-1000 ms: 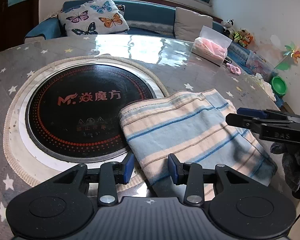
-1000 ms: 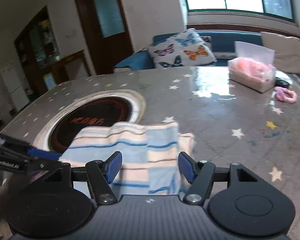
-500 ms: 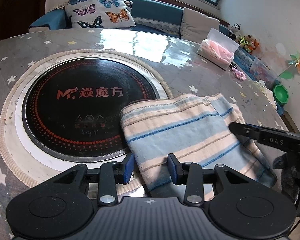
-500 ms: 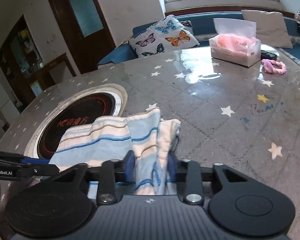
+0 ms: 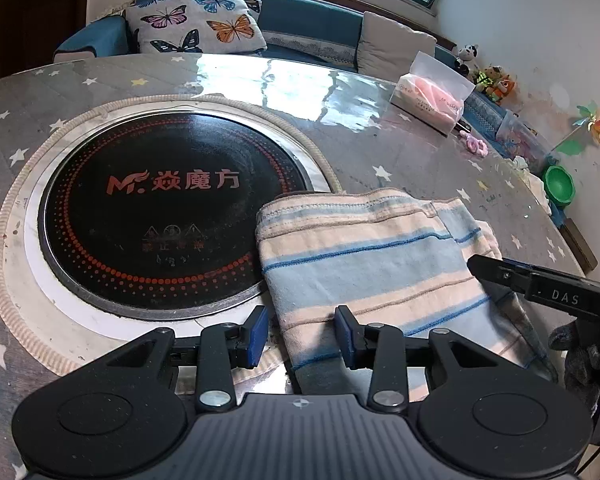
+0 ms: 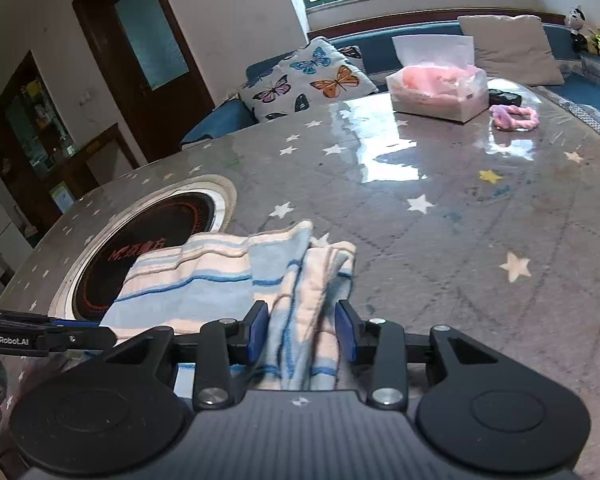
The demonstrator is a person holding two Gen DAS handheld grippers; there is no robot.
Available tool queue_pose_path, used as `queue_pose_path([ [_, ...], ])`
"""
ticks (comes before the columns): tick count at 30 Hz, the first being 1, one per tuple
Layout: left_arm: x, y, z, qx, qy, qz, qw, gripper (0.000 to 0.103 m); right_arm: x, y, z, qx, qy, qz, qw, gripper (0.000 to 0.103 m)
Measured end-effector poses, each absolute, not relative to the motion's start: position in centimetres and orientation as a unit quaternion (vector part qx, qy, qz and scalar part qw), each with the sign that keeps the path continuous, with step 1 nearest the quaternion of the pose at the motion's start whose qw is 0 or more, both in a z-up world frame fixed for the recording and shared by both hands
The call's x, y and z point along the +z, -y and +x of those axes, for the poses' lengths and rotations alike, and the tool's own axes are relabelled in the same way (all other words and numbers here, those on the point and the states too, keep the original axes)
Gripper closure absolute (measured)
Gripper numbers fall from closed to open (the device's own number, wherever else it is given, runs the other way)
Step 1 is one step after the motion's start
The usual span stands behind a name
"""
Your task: Fold clothes
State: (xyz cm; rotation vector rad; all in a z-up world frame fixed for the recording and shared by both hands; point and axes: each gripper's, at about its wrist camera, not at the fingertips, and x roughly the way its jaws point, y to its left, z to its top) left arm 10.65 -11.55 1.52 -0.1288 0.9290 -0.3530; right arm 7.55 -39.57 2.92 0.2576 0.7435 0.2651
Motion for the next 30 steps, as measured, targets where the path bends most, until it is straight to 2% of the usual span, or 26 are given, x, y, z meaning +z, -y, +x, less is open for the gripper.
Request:
queue_pose_path([
  [3,1.5,11.6,10.6,-0.170,-0.445,-0.064,0.877,0.065,2.7,39.4,7.4,0.134,-0.364,0.131,0.912,0.084],
  [5,1.5,11.6,10.4,-0.173,-0.444,-0.064,0.877,0.066,2.8,39.4,7.0,0.135,-0.363,0.134,0.912,0.086],
  [10,1.5,11.9,10.0,-0.185,-0.443,-0.064,0.875,0.066,3.0,40.3,5.0,0.130,-0.368,0.141,0.910,0.087],
  [16,1.5,12.3,10.0,-0.193,-0.443,-0.066,0.873,0.066,2.9,41.2,4.1,0.115,-0.365,0.162,0.910,0.081],
  [19,1.3,12.7,9.8,-0.204,-0.443,-0.064,0.871,0.080,2.8,40.8,4.1,0.112,-0.364,0.167,0.909,0.080],
  [22,1.3,12.7,9.7,-0.206,-0.441,-0.068,0.871,0.093,2.7,40.6,4.0,0.111,-0.364,0.174,0.908,0.086],
  [30,3.1,9.5,8.2,-0.202,-0.411,-0.082,0.885,0.096,4.4,38.2,4.0,0.128,-0.369,0.155,0.907,0.090],
])
